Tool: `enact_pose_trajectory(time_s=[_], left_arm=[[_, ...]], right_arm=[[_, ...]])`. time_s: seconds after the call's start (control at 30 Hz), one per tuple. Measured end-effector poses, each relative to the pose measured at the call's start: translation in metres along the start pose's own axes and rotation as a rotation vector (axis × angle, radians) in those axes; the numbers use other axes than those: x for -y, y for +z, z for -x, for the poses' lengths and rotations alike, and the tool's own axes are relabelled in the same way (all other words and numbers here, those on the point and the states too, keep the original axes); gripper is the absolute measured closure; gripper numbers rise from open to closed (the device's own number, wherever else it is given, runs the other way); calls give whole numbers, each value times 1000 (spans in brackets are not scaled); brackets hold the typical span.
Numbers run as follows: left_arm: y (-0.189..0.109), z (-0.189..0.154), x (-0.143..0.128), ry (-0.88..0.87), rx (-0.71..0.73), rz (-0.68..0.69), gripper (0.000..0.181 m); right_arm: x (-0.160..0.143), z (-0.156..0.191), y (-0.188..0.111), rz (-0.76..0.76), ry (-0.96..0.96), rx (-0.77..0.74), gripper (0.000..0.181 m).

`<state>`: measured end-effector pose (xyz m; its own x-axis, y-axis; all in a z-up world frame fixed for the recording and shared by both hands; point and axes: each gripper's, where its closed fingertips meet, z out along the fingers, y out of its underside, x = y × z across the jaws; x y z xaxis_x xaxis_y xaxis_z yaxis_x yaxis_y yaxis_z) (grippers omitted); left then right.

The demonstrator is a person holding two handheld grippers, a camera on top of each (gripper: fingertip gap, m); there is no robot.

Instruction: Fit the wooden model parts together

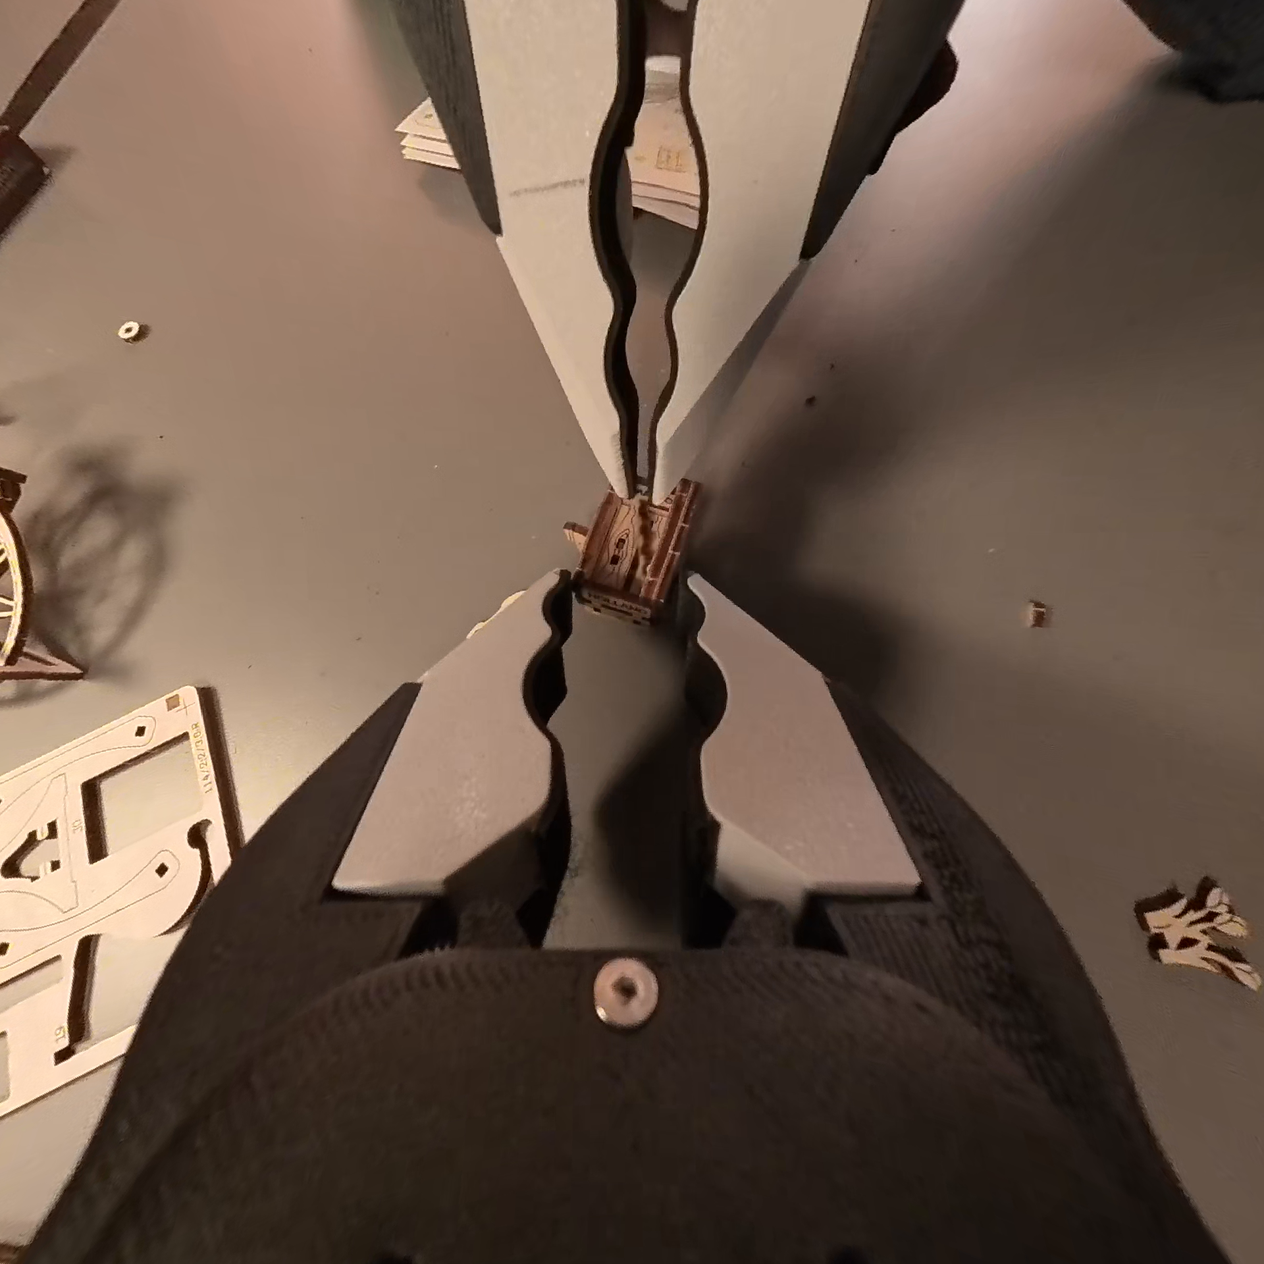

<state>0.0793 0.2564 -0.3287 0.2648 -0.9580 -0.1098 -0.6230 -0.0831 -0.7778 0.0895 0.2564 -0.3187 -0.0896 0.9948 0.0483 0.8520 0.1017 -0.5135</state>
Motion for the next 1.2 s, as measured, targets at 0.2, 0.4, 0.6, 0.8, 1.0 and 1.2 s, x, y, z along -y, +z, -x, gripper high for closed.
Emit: enact_pose_trajectory(time_s=[0.2, 0.4, 0.6, 0.8, 1.0, 1.2], left_arm=[[-1, -1, 0, 7, 10, 14, 153], [-2, -3, 2, 101, 58, 23, 153], [-3, -5, 3, 226, 108, 13, 153], [-2, -6, 3, 312, 144, 20, 154], [-1, -6, 2, 294, 140, 26, 154], [-1, -5, 0, 271, 135, 30, 154]], right_arm=[[-1, -1, -4, 34, -22, 4, 174], [0, 5, -4, 32, -88, 11, 176], [3, 11, -3, 26, -164, 18, 178], [6, 13, 1, 38, -223, -20, 179], [5, 10, 1, 68, -260, -73, 179], [10, 10, -7, -15, -215, -59, 179]])
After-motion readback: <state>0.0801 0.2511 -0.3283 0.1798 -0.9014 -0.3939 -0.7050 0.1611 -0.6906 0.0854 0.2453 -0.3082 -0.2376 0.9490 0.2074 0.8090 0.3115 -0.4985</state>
